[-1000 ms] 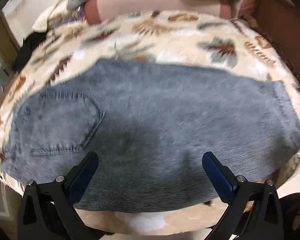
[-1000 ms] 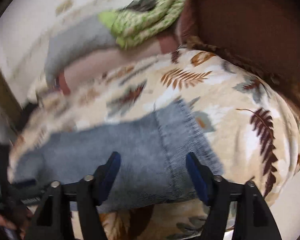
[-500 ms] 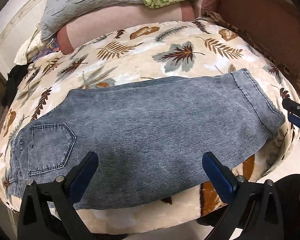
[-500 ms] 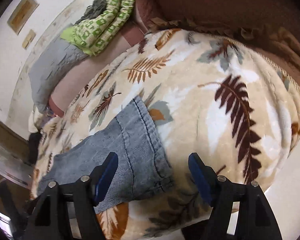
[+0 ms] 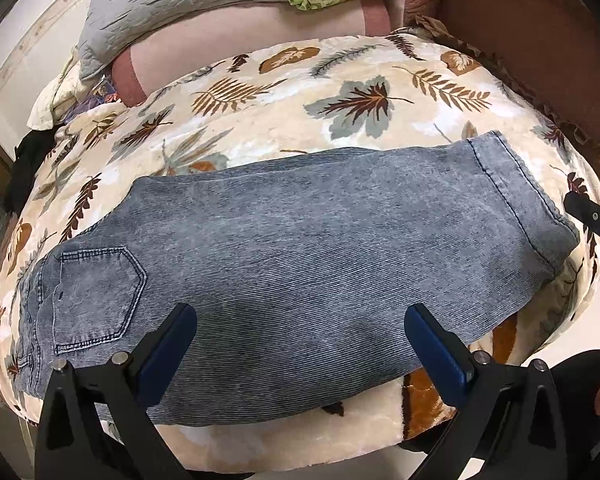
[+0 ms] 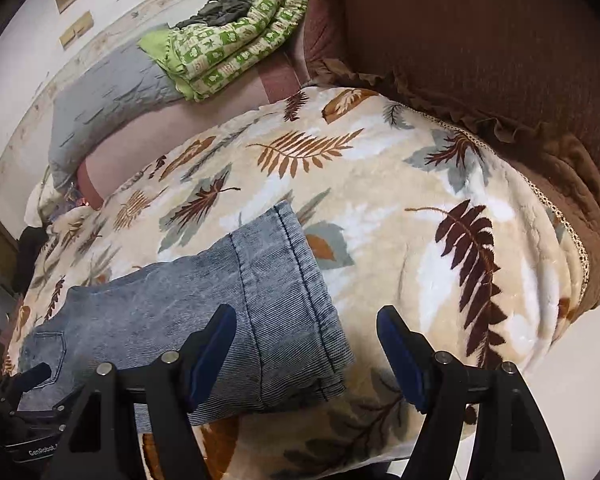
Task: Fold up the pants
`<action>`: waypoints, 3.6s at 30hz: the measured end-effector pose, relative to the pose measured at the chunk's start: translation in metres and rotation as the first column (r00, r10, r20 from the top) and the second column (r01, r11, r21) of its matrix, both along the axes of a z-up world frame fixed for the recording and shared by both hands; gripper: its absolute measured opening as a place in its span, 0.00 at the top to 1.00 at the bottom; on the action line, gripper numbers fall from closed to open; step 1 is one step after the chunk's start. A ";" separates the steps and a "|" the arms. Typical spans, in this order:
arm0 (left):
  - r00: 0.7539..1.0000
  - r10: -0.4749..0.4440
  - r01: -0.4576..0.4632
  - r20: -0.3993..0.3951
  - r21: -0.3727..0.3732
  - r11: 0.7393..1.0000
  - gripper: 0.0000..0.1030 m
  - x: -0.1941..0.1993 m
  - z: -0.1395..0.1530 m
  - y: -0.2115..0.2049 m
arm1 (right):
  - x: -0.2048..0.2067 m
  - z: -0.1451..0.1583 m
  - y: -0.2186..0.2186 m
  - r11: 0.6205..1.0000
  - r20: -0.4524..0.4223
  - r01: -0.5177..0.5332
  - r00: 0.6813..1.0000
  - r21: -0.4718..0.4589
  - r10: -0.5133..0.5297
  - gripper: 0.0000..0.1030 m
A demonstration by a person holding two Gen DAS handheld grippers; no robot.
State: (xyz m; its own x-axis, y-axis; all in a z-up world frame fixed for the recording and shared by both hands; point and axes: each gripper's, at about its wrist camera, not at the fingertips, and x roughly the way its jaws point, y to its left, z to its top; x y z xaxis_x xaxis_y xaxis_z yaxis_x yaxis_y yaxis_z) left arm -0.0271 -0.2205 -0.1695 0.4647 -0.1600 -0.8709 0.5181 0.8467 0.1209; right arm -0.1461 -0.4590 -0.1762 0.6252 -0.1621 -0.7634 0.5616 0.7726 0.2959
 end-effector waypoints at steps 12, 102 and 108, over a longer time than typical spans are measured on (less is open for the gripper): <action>1.000 0.000 0.000 -0.012 0.006 1.000 0.00 -0.002 -0.005 -0.002 | 0.005 0.000 0.007 0.999 -0.027 -0.019 0.999 -0.041 0.018 0.26; 0.884 0.393 -0.417 0.253 0.046 0.908 0.00 0.076 0.066 0.208 | 0.022 -0.002 0.023 0.995 0.011 -0.096 0.995 0.005 0.096 0.18; 0.903 0.323 -0.339 0.284 0.008 0.941 0.00 0.052 0.091 0.176 | 0.019 -0.002 0.020 0.996 0.028 -0.087 0.996 0.025 0.087 0.18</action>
